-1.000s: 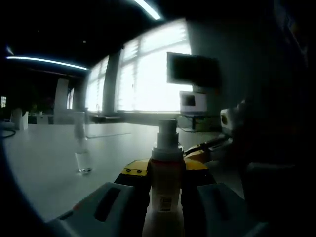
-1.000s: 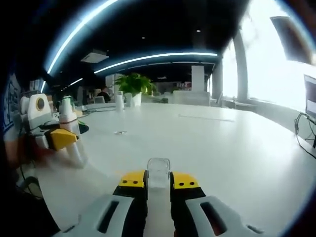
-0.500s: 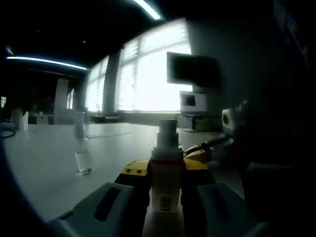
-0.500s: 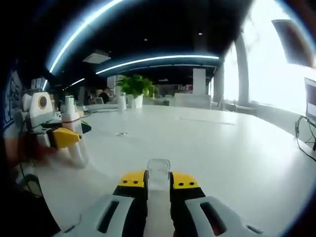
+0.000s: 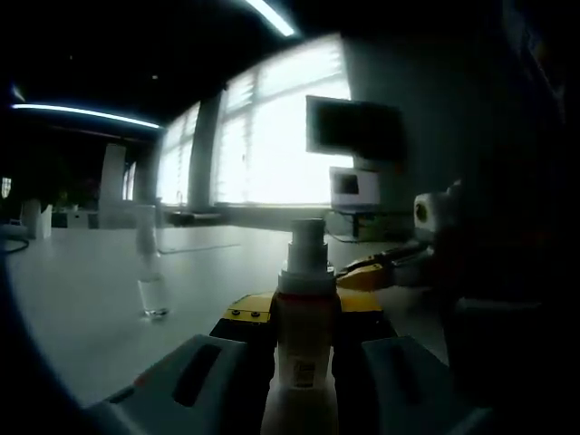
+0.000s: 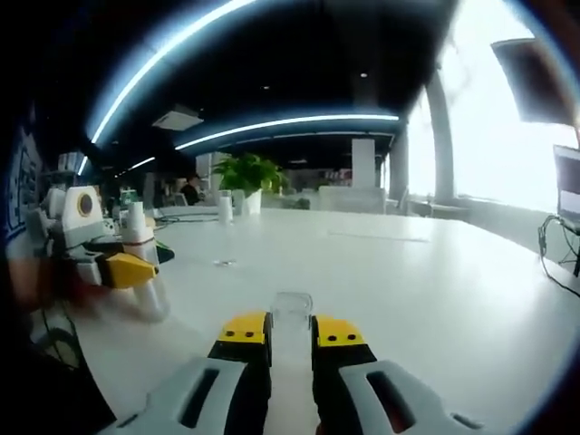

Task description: Clamp pump bottle remove cover press pump head put on cover

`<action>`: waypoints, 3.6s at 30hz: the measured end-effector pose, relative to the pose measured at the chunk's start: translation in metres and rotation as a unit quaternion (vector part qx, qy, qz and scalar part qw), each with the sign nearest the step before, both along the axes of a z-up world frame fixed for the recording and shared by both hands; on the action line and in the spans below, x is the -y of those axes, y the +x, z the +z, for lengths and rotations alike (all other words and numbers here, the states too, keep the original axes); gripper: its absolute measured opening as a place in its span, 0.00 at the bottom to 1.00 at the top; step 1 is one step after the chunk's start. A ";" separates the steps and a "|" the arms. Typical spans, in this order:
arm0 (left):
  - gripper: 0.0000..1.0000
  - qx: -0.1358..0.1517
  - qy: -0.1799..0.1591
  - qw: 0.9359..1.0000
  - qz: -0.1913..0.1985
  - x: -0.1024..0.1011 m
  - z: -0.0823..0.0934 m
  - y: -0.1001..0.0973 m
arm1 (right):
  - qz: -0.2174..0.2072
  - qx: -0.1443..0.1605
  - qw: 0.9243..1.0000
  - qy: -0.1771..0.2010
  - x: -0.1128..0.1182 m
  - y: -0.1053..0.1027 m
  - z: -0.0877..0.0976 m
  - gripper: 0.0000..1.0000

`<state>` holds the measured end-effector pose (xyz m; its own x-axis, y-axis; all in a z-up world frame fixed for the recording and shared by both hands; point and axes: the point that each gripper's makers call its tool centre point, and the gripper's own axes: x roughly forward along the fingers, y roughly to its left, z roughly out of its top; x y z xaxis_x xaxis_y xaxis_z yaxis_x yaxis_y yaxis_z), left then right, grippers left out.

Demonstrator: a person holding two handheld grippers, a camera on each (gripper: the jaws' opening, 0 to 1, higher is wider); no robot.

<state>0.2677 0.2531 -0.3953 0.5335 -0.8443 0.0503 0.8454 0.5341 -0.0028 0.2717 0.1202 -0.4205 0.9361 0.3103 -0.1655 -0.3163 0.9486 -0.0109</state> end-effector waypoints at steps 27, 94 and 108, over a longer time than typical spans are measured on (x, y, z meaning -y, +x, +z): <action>0.14 0.000 0.001 1.000 -0.003 0.001 0.000 -0.001 | 0.015 0.041 0.998 0.049 -0.015 -0.015 0.050 0.12; 0.14 0.003 0.003 1.000 -0.008 0.003 0.000 -0.005 | 0.118 0.061 0.989 0.066 -0.116 -0.035 0.110 0.11; 0.14 0.003 0.003 1.000 -0.008 0.003 0.000 -0.005 | 0.129 0.056 0.989 0.049 -0.134 -0.035 0.105 0.11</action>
<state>0.2629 0.2502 -0.3952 0.5201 -0.8527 0.0483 0.8536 0.5209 0.0051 0.2369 0.2539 -0.3154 0.8347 0.5502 -0.0228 -0.5496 0.8350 0.0277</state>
